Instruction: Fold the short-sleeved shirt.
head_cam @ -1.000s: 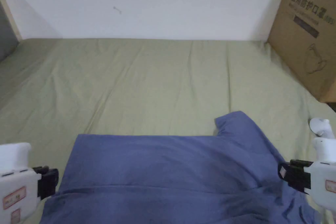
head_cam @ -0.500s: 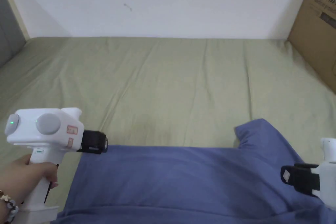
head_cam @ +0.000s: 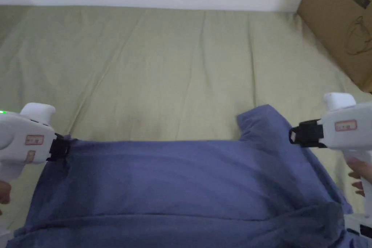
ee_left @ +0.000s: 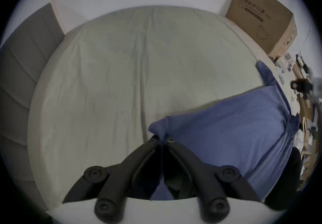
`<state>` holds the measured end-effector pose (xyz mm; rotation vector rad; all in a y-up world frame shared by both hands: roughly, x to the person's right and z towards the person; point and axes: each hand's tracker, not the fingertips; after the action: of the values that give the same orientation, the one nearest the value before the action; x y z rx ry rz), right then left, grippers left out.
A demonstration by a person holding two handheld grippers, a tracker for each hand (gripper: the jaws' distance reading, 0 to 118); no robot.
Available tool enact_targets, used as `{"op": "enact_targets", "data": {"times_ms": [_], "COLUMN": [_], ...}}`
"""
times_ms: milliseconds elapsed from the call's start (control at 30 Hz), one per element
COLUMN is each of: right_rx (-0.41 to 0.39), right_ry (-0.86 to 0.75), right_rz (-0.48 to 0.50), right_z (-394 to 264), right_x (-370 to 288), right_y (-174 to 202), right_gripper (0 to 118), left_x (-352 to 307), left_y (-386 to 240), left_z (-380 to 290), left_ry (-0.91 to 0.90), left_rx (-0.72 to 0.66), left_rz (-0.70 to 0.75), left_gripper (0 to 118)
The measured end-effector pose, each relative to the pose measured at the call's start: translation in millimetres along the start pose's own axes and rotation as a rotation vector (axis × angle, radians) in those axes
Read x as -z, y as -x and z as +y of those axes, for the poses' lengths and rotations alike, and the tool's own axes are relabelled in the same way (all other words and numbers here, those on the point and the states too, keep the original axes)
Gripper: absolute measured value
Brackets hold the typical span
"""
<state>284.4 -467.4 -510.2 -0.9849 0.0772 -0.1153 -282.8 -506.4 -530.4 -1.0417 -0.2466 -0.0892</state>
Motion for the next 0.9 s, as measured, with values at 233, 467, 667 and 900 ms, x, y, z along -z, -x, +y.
{"op": "enact_targets", "data": {"times_ms": [233, 467, 667, 900], "right_rx": [0.103, -0.047, -0.040, 0.063], "right_ry": [0.161, 0.220, 0.097, -0.089], "right_rz": [-0.120, -0.109, -0.041, 0.035], "right_z": [46.6, 28.2, 28.5, 13.1], "right_x": [84.9, 100.5, 53.6, -53.2], "right_y": [-40.0, -21.5, -9.9, -35.2], "right_gripper": [116, 59, 0, 0], "left_x": [-15.3, -10.1, -25.7, -80.2], "left_y": [19.5, 21.7, 18.1, 21.8], "left_z": [-5.5, -9.1, -9.6, -18.4], "left_ry": [-0.032, -0.002, -0.033, -0.101], "left_rx": [-0.167, -0.173, -0.176, -0.191], "left_rz": [-0.071, -0.060, -0.063, -0.101], "left_gripper": [1, 1, 1, 1]}}
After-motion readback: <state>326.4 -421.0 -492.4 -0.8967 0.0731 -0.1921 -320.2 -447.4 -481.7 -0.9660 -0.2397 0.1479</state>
